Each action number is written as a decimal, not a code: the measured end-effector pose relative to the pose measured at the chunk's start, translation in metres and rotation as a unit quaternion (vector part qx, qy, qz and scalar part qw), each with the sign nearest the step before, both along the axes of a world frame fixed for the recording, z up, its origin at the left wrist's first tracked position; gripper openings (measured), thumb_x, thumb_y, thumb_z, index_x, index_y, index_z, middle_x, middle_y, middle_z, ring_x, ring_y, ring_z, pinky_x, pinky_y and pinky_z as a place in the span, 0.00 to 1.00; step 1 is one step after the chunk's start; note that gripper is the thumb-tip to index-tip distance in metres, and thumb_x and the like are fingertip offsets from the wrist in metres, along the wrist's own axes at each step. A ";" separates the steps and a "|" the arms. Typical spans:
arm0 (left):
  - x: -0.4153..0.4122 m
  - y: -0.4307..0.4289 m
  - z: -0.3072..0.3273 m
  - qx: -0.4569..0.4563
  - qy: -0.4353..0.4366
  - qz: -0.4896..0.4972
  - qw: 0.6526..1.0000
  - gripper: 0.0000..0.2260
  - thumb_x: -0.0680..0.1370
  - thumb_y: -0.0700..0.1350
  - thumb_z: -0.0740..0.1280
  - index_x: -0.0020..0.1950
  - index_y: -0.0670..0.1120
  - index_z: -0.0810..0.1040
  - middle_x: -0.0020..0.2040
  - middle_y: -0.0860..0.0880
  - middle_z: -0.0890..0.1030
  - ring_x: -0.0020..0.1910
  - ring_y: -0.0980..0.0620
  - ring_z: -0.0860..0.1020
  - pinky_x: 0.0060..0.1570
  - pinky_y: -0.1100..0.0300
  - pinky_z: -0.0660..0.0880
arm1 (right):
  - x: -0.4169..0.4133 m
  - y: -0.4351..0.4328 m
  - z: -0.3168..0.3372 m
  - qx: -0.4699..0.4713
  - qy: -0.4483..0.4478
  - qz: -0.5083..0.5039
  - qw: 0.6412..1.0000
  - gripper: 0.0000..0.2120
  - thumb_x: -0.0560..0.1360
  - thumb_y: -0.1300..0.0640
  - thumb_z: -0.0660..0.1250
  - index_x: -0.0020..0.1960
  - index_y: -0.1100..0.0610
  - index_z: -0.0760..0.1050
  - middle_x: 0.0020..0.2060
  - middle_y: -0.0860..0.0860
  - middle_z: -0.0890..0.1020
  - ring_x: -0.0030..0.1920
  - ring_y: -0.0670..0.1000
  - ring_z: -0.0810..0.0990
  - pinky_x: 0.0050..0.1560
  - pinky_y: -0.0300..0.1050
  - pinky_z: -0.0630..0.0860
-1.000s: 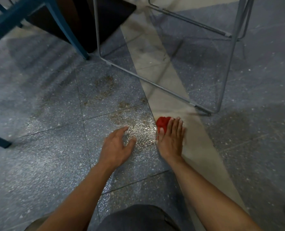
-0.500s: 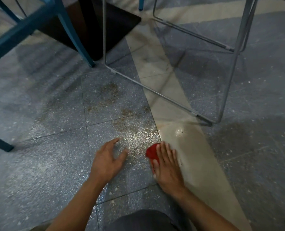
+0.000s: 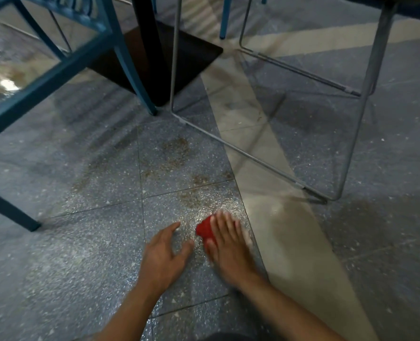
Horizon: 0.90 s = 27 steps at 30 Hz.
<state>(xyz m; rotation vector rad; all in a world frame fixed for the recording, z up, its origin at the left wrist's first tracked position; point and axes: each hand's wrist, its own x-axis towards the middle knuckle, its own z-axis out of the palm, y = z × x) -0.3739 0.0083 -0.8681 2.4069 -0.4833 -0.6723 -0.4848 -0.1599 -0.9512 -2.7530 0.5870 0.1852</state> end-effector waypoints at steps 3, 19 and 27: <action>0.001 0.000 -0.001 0.002 0.003 0.003 1.000 0.30 0.81 0.62 0.70 0.81 0.54 0.71 0.77 0.47 0.77 0.75 0.46 0.74 0.74 0.47 0.72 | -0.049 0.014 -0.008 0.002 -0.021 0.030 0.999 0.31 0.86 0.42 0.47 0.84 0.53 0.43 0.84 0.50 0.43 0.83 0.53 0.41 0.81 0.56 0.42; 0.012 0.011 0.007 0.000 0.002 0.032 0.999 0.30 0.80 0.62 0.72 0.79 0.54 0.73 0.76 0.47 0.78 0.73 0.46 0.76 0.72 0.50 0.73 | 0.016 0.028 -0.011 0.040 -0.017 0.036 0.998 0.30 0.87 0.42 0.40 0.84 0.52 0.38 0.83 0.50 0.39 0.82 0.53 0.34 0.81 0.57 0.39; 0.045 0.002 0.024 0.078 -0.020 -0.115 0.990 0.32 0.81 0.65 0.69 0.82 0.53 0.69 0.80 0.46 0.74 0.76 0.43 0.73 0.77 0.46 0.70 | -0.059 -0.011 0.001 -0.002 0.064 0.075 0.995 0.31 0.86 0.41 0.43 0.84 0.51 0.39 0.83 0.47 0.39 0.82 0.50 0.36 0.82 0.53 0.41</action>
